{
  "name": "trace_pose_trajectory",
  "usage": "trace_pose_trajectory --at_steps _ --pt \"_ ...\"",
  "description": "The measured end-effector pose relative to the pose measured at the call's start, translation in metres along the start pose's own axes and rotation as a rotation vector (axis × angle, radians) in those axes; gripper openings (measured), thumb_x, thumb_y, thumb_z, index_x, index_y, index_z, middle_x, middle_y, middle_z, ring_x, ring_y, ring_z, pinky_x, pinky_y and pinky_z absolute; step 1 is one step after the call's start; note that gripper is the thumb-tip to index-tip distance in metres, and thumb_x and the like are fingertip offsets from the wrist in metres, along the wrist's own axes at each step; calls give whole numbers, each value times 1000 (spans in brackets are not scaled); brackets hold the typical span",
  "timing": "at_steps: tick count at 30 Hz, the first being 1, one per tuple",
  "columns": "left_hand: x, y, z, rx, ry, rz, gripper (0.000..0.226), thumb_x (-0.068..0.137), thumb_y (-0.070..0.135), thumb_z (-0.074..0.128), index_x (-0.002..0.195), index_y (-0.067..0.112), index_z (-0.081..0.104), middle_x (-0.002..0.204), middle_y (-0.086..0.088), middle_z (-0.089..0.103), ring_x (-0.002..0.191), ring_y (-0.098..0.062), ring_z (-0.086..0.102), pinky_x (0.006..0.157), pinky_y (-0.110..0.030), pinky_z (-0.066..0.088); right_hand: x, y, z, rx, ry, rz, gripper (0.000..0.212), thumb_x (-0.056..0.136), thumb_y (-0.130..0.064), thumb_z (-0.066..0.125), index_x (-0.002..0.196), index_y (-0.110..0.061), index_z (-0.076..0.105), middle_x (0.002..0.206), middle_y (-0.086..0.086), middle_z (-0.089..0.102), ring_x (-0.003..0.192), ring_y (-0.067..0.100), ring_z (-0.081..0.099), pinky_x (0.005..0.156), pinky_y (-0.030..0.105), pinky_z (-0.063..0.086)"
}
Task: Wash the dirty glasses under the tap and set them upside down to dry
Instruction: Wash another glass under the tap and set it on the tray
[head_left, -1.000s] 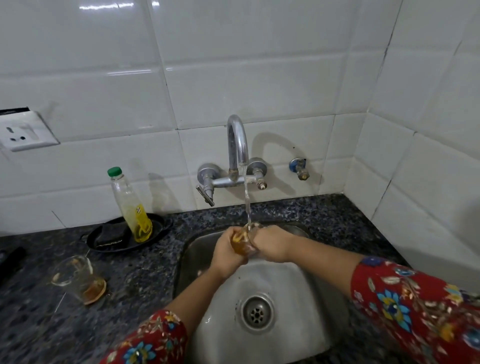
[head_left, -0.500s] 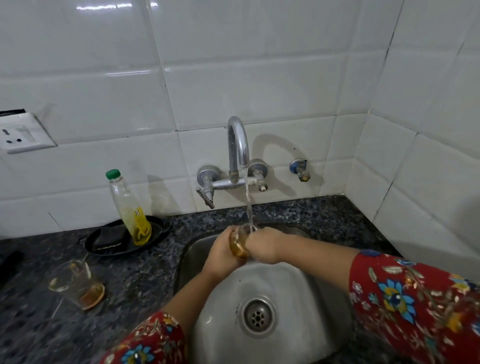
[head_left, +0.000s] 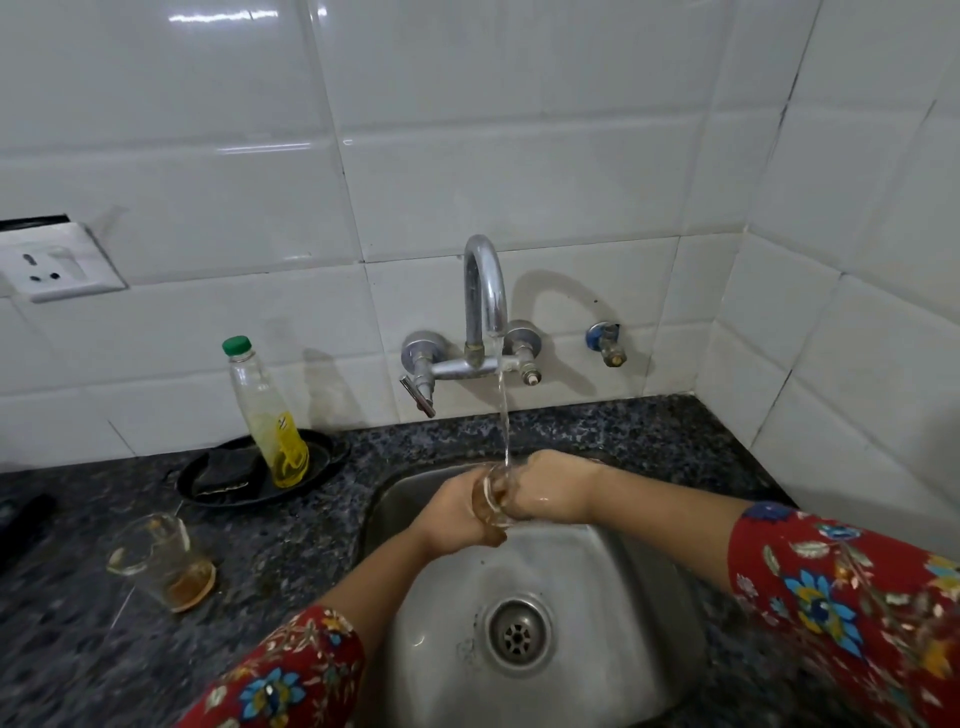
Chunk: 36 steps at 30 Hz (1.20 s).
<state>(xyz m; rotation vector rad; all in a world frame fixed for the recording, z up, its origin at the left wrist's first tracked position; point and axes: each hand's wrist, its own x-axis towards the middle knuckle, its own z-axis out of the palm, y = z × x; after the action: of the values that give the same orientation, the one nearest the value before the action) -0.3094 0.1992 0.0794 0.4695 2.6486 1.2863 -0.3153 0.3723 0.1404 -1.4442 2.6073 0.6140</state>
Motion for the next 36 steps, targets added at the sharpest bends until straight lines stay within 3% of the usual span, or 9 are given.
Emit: trace_pose_trajectory --at_steps 4,7,11,14,18,20,25,29,36 --pt "-2 13 13 -90 242 -27 26 83 12 72 103 25 62 93 13 68 86 10 64 72 -3 45 15 -14 0 274 -93 217 24 92 -20 51 107 -6 63 112 14 65 97 31 62 78 36 50" --pt "-3 15 6 -84 163 8 40 79 8 76 112 21 58 101 15 63 90 18 59 77 -3 44 9 -4 -8 119 -31 163 22 93 -8 50 111 -8 62 117 9 63 103 28 61 79 34 46" --pt "-2 14 8 -21 126 16 41 70 24 79 106 32 60 103 13 68 98 1 63 90 -30 53 11 -13 -3 -37 -103 133 17 93 -12 50 104 -8 62 112 10 64 103 29 61 77 36 44" --pt "-6 17 16 -102 246 26 32 72 25 78 95 37 61 95 13 69 93 1 65 86 -28 55 14 -17 -3 88 -90 152 19 93 -14 48 103 -6 62 110 12 64 100 31 62 74 34 46" --pt "-5 12 6 -47 114 34 43 69 24 81 107 30 63 106 9 68 101 -1 64 92 -28 54 5 -8 8 4 54 85 23 91 -4 50 108 -12 62 115 7 64 106 28 61 88 37 49" --pt "-3 11 6 32 130 10 42 66 25 79 103 33 62 103 12 67 98 -3 63 90 -32 54 7 -16 9 241 42 229 19 92 -8 49 106 -10 61 112 12 64 102 30 61 77 34 46" --pt "-8 16 15 94 307 -77 36 64 39 74 95 32 58 90 13 67 85 -2 62 72 -26 54 13 -25 1 1485 -34 416 15 92 -3 49 94 -10 62 85 -1 56 80 9 54 75 24 50" --pt "-11 14 5 688 220 -30 40 76 32 64 113 21 52 115 2 56 110 -22 50 75 -38 49 6 -42 8 2164 161 526 21 96 -4 50 98 -18 65 91 -2 66 84 6 61 81 20 51" --pt "-33 5 -4 1137 95 16 53 82 16 63 130 22 41 138 -3 42 128 -28 37 94 -43 39 8 -73 27 2736 180 779 40 104 -24 29 100 -7 65 87 7 76 94 18 65 85 31 48"
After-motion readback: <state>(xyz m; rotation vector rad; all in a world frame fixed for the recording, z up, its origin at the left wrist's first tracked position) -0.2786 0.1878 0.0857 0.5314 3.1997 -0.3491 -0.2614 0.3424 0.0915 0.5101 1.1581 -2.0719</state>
